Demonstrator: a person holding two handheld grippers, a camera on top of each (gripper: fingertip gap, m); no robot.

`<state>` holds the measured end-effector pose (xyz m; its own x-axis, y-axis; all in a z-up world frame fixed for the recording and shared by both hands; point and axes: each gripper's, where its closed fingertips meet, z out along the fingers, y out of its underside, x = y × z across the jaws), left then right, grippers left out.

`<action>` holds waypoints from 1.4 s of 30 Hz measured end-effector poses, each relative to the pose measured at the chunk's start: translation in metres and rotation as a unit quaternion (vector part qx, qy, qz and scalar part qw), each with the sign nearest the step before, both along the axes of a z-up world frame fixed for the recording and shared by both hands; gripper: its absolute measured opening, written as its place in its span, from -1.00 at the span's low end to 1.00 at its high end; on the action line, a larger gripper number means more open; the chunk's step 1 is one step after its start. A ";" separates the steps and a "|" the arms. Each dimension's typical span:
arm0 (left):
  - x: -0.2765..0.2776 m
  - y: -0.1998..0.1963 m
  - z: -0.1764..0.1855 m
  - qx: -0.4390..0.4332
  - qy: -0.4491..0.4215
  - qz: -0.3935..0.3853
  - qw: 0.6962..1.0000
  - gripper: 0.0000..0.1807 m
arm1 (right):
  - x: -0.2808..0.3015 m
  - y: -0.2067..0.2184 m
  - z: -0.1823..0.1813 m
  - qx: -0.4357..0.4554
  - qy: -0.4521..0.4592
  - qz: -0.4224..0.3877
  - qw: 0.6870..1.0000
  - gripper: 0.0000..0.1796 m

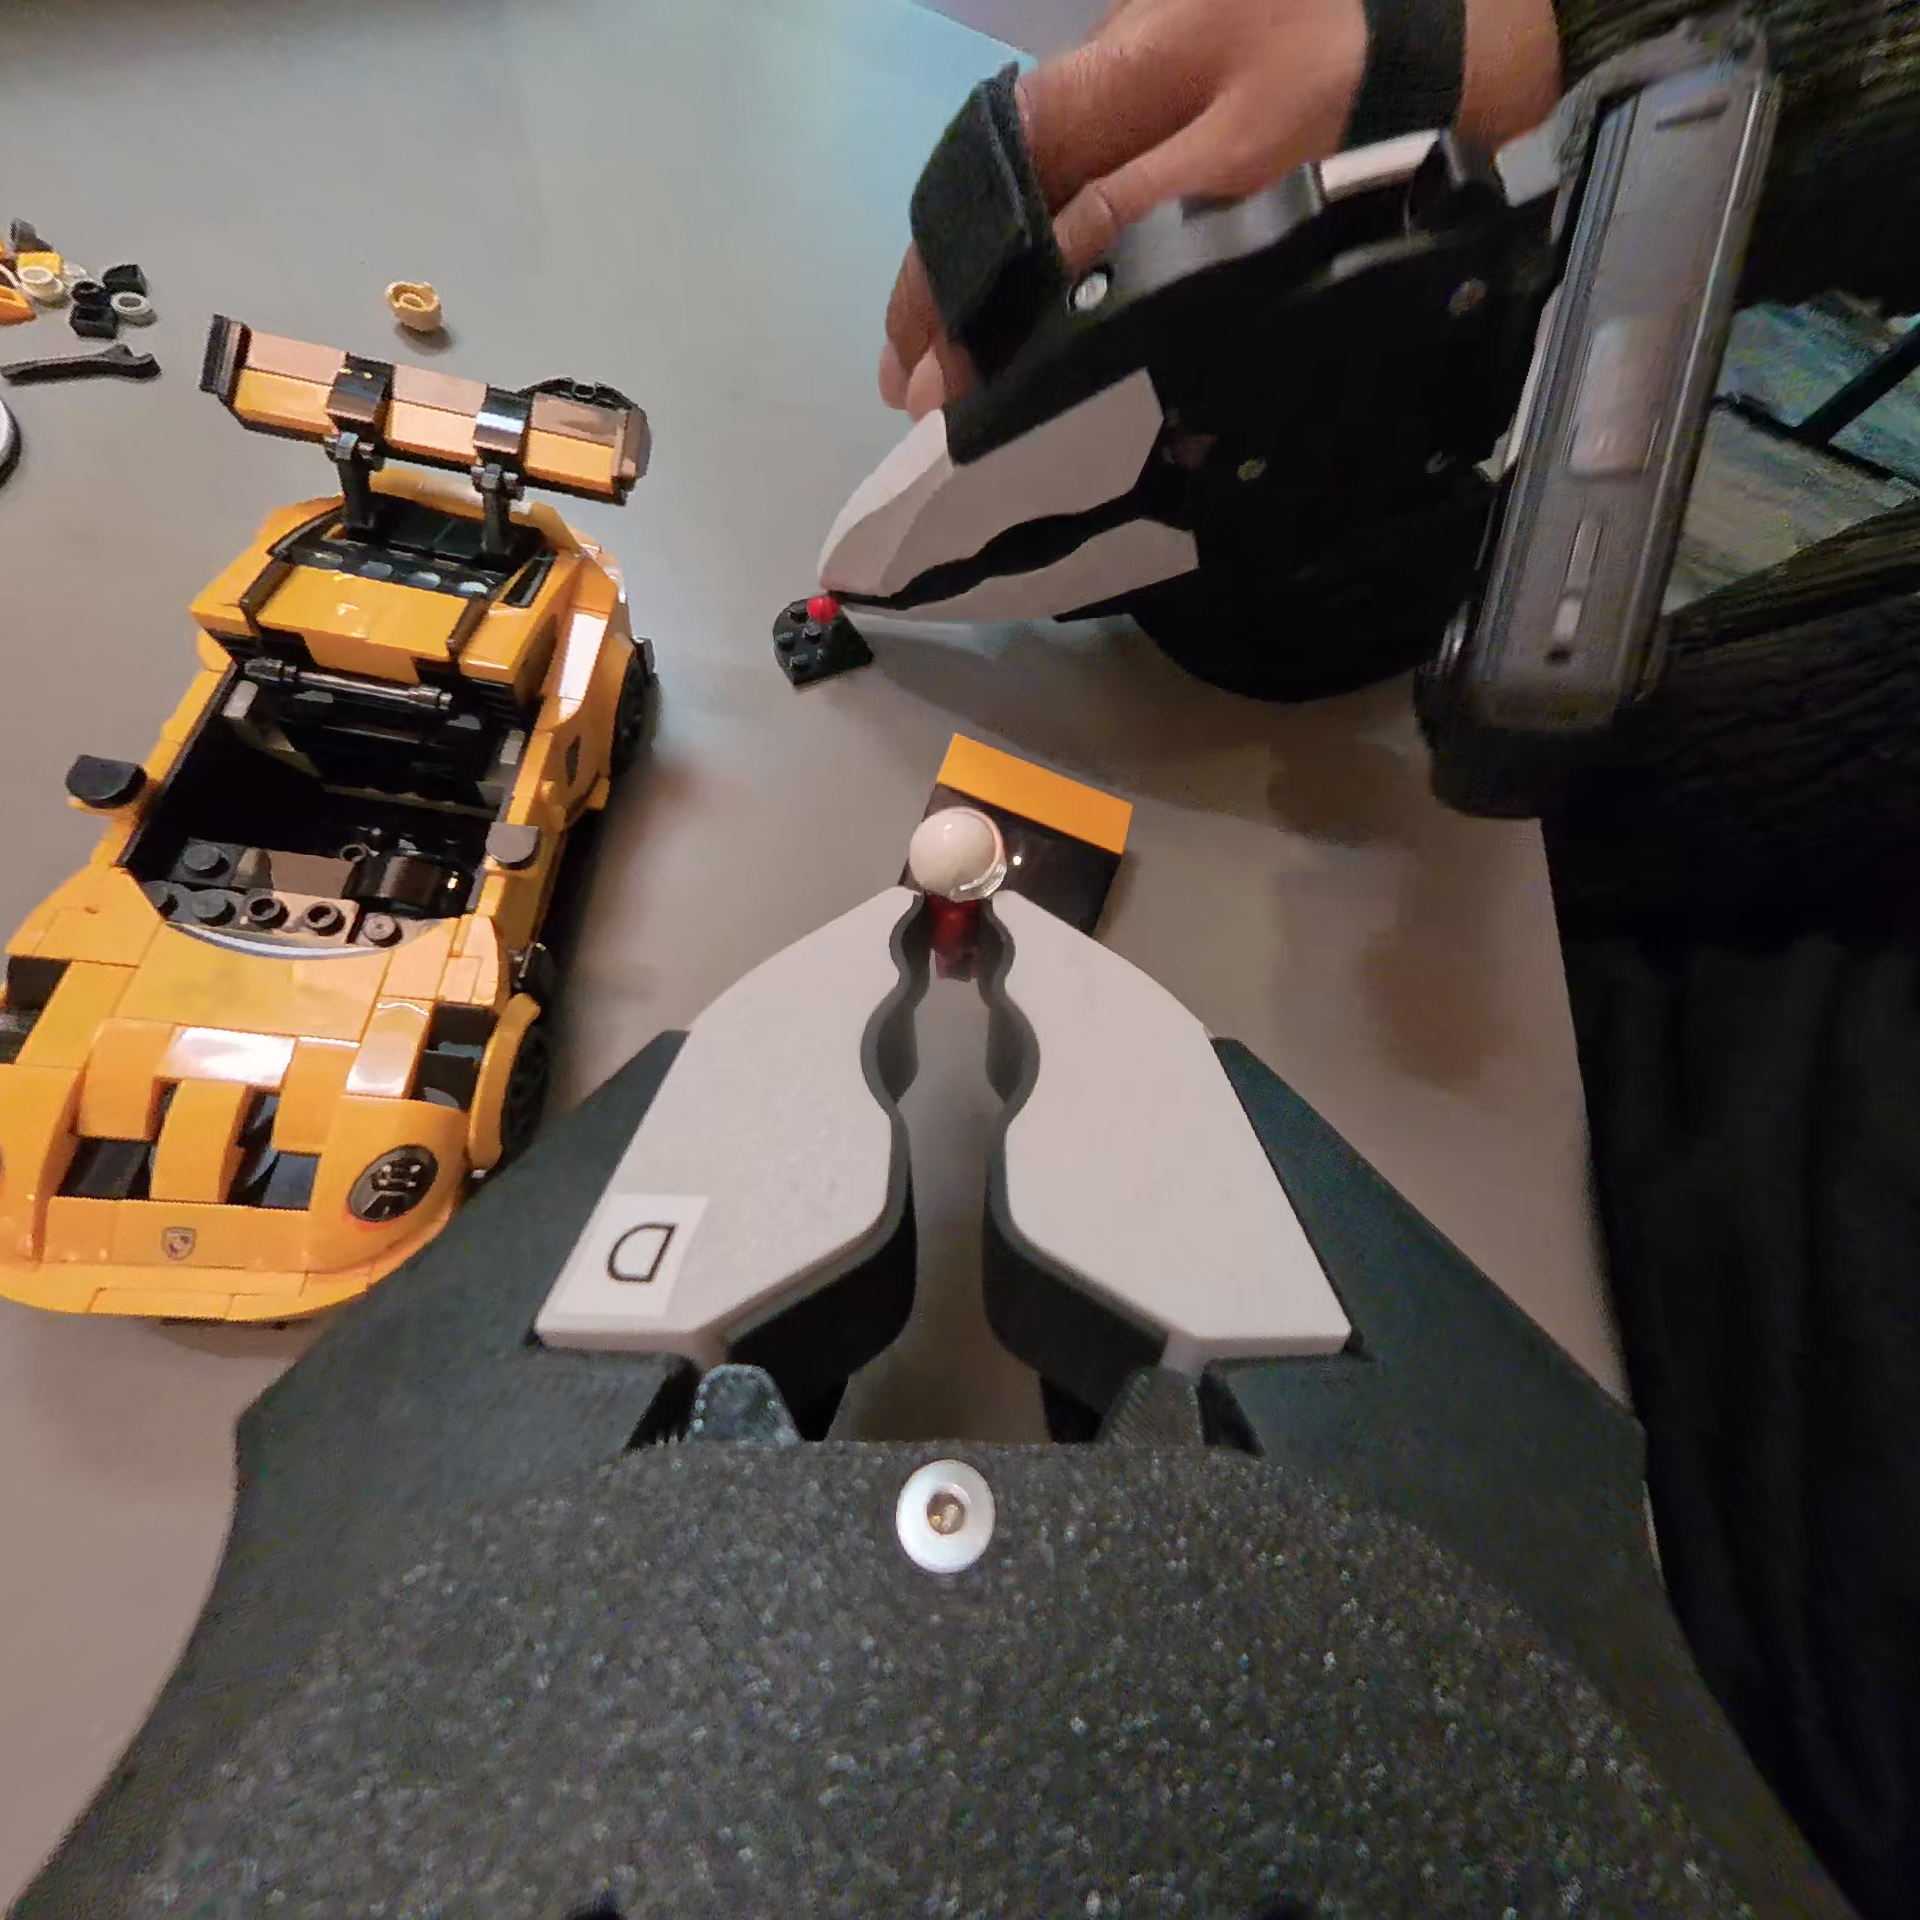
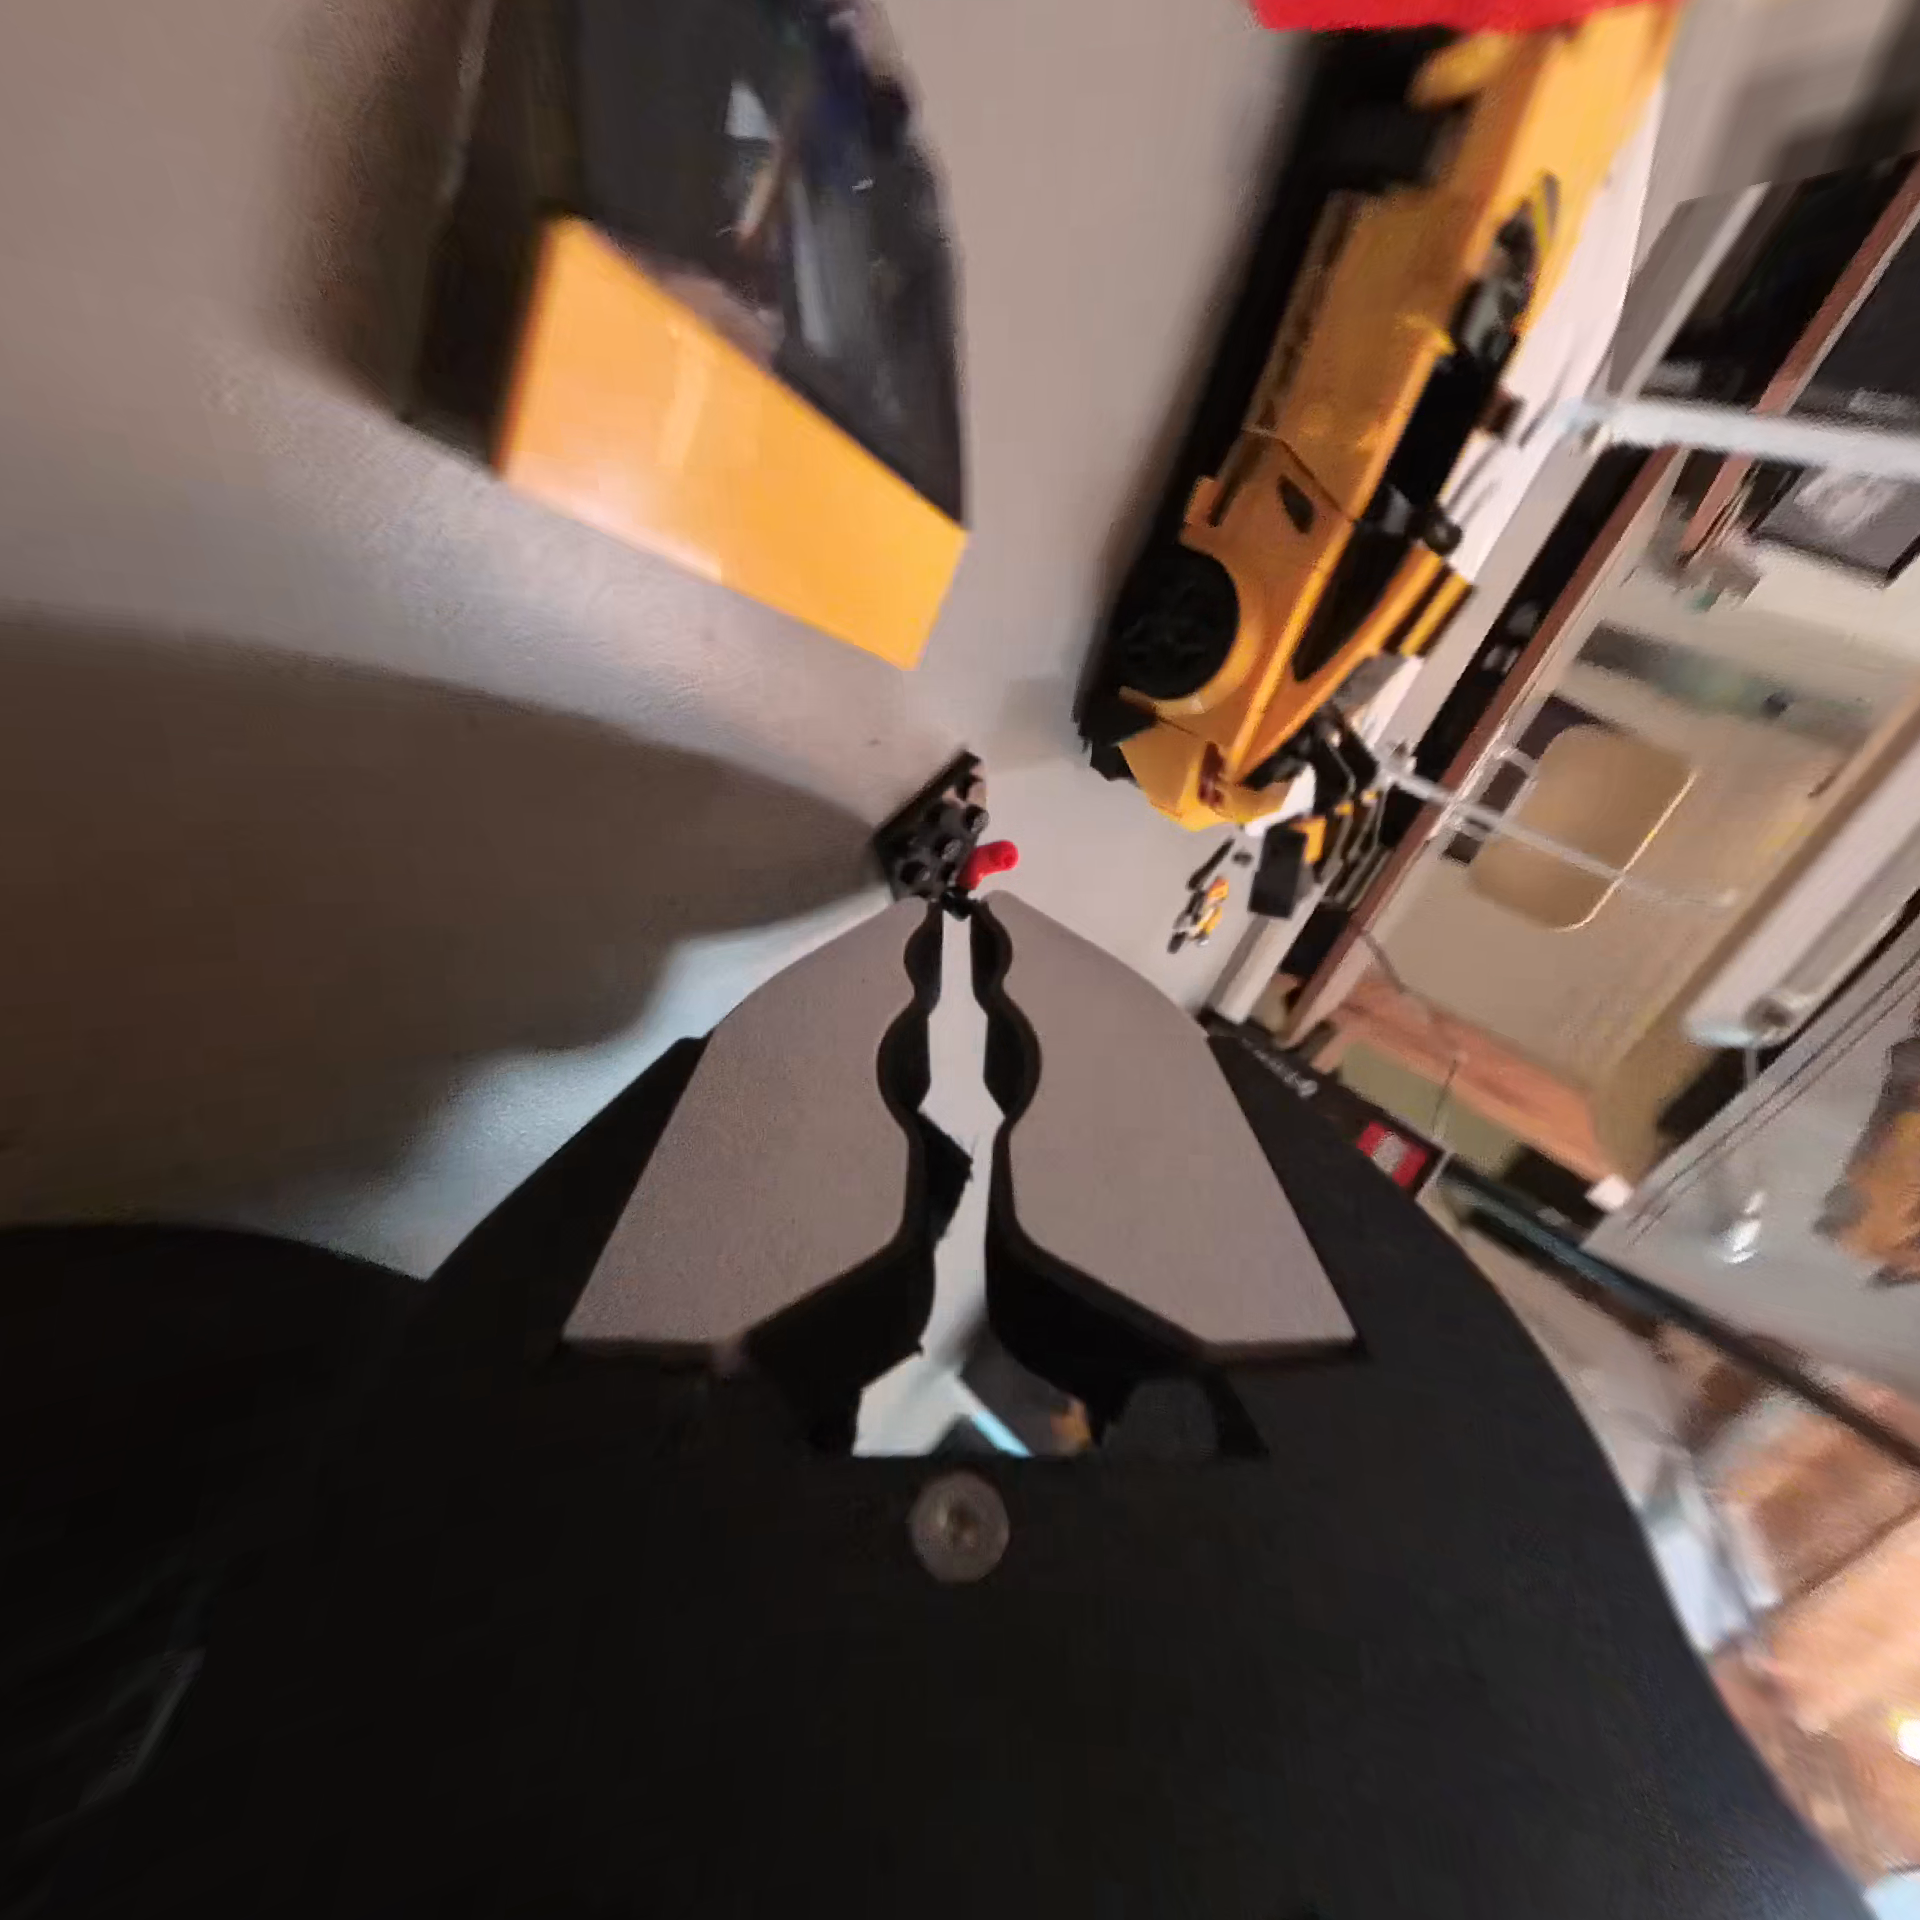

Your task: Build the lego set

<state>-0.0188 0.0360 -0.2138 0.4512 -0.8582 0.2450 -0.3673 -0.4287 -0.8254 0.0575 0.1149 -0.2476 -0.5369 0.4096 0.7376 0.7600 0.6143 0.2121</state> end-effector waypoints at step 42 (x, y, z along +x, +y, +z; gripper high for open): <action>-0.001 0.000 -0.005 -0.017 0.002 -0.002 1.000 -0.91 | -0.005 -0.028 -0.009 -0.467 0.186 -0.207 0.839 -0.97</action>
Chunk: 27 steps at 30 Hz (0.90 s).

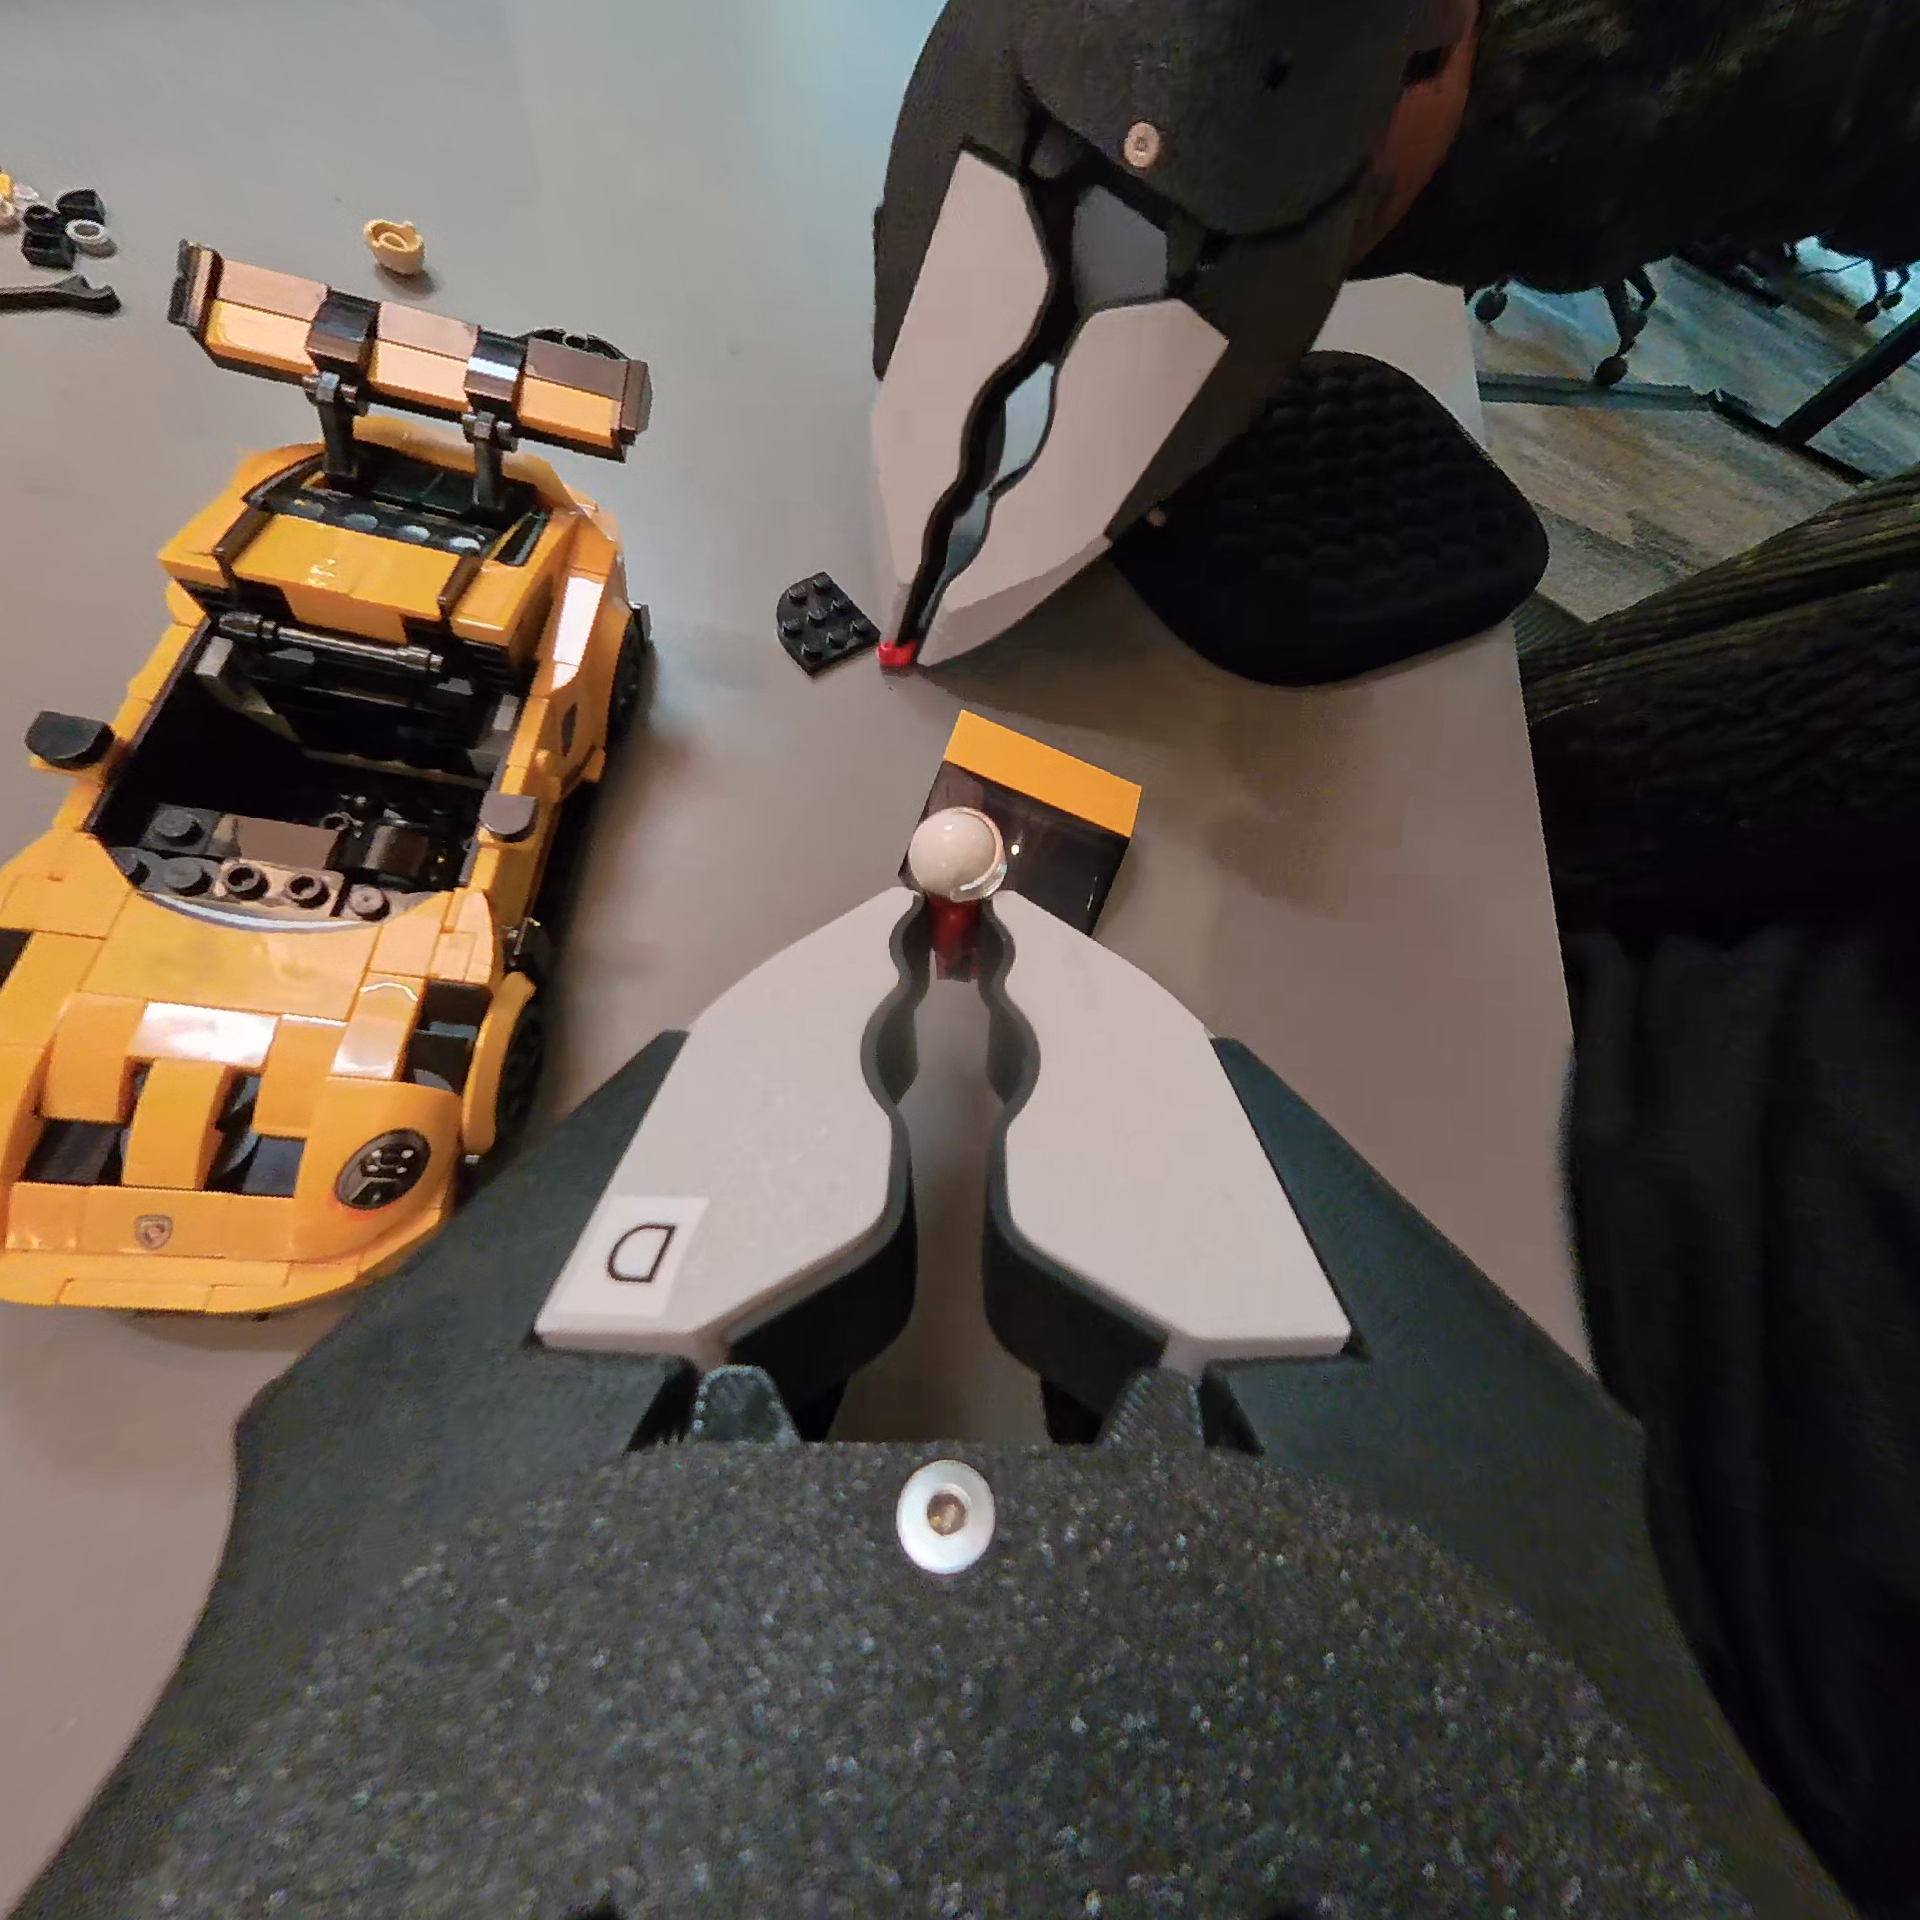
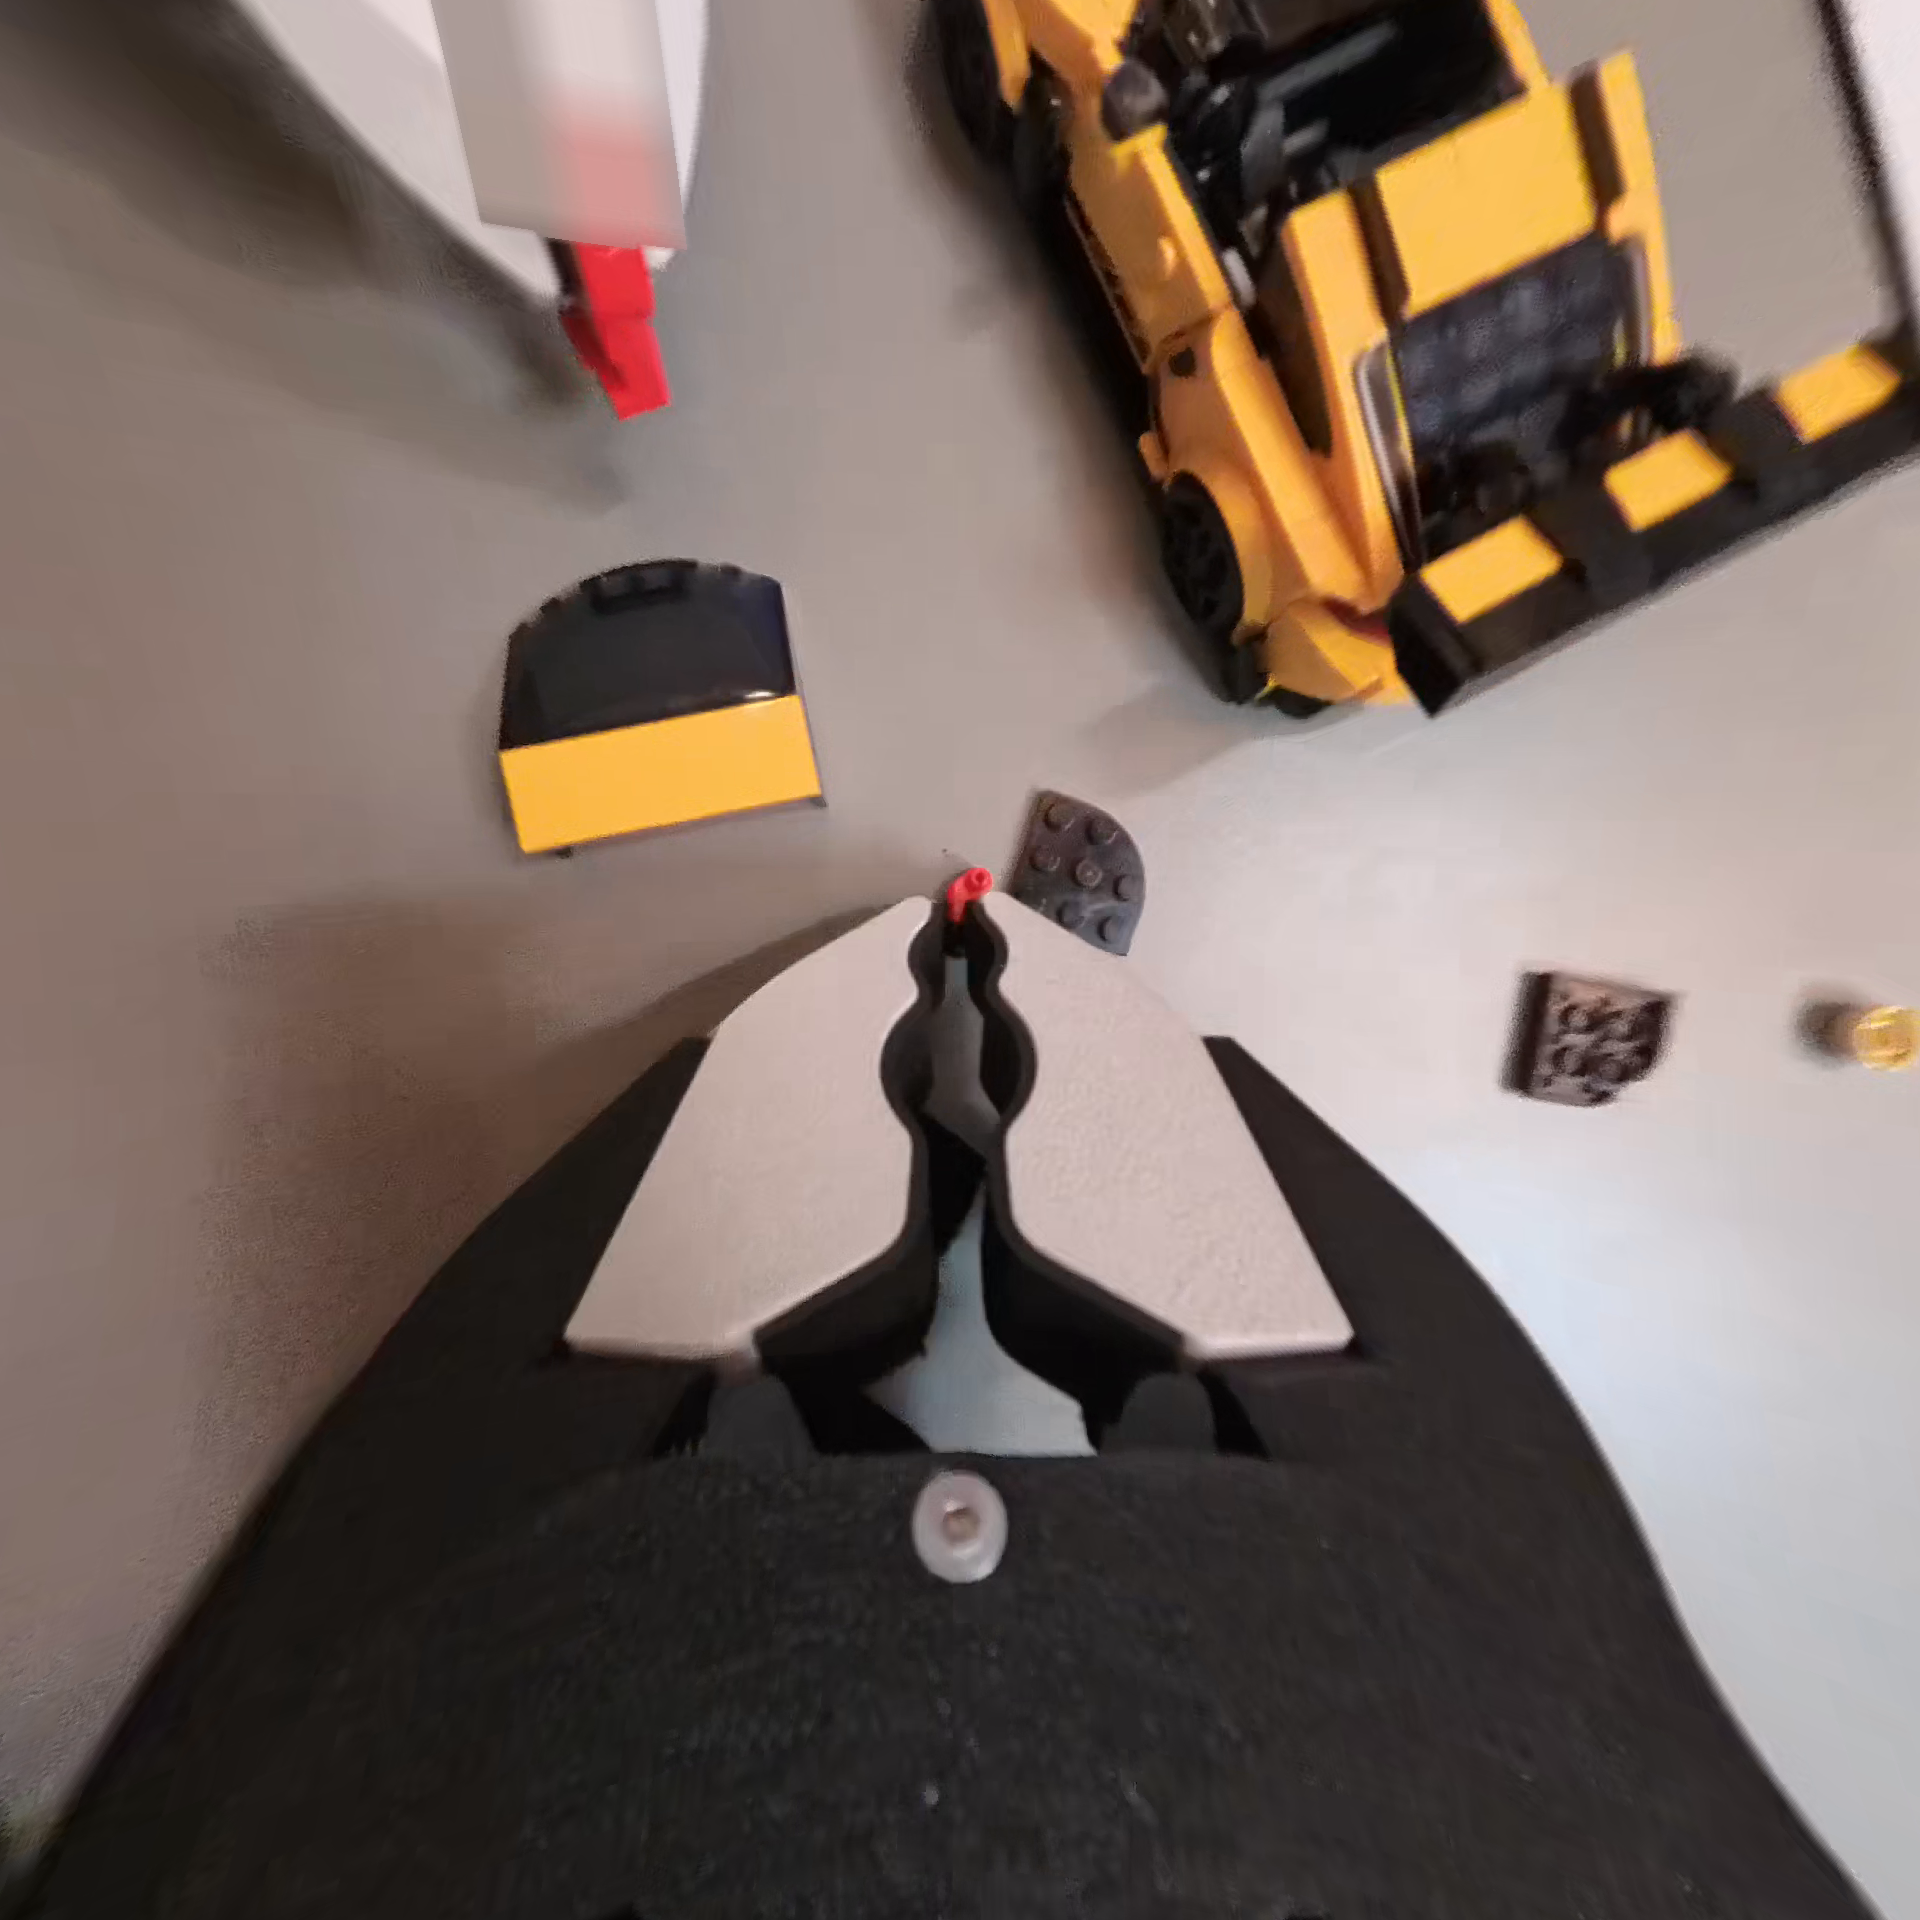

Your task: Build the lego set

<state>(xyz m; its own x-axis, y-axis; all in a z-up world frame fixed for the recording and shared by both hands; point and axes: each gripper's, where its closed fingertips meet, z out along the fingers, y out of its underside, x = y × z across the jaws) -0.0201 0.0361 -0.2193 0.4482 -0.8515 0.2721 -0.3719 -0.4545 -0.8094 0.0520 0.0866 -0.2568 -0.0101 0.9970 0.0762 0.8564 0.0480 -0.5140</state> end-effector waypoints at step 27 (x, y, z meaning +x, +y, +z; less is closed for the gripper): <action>0.002 0.004 0.006 -0.103 -0.096 0.024 0.990 -0.91 | -0.071 -0.026 0.050 0.525 -0.066 0.295 0.796 -0.97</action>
